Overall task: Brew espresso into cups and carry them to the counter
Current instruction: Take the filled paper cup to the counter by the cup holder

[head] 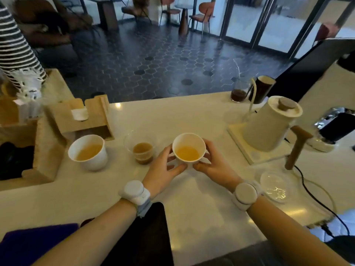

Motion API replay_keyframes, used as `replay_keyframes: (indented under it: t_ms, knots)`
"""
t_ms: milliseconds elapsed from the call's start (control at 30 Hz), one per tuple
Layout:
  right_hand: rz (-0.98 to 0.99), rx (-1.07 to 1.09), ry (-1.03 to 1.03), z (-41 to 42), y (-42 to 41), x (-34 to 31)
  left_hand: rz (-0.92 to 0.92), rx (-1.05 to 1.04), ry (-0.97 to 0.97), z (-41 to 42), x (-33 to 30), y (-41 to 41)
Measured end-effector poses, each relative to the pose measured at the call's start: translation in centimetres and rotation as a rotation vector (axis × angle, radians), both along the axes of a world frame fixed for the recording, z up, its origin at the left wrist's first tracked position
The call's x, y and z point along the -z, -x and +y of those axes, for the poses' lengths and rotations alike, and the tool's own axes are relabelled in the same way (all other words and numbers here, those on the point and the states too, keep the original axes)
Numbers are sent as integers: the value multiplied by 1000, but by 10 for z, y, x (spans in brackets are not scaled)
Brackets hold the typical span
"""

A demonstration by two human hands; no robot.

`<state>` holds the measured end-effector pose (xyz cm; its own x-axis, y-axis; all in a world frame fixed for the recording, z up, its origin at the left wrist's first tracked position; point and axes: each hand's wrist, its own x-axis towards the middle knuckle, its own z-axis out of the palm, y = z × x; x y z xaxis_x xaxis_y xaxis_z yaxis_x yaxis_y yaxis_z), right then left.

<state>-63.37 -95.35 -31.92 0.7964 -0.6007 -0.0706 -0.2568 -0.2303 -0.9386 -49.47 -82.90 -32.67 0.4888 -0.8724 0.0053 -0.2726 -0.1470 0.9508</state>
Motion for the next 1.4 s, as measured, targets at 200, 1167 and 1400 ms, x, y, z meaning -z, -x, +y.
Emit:
replay_keyframes:
  t_ms: [200, 1167, 1400]
  knots:
    - [-44, -73, -20, -21, -16, 9, 29, -55, -9, -12, 12, -2]
    - [-19, -156, -58, -40, -32, 26, 48, -148, -168, -9, 30, -5]
    - [-29, -69, 91, -32, -17, 4, -55, -148, -242, 22, 22, -12]
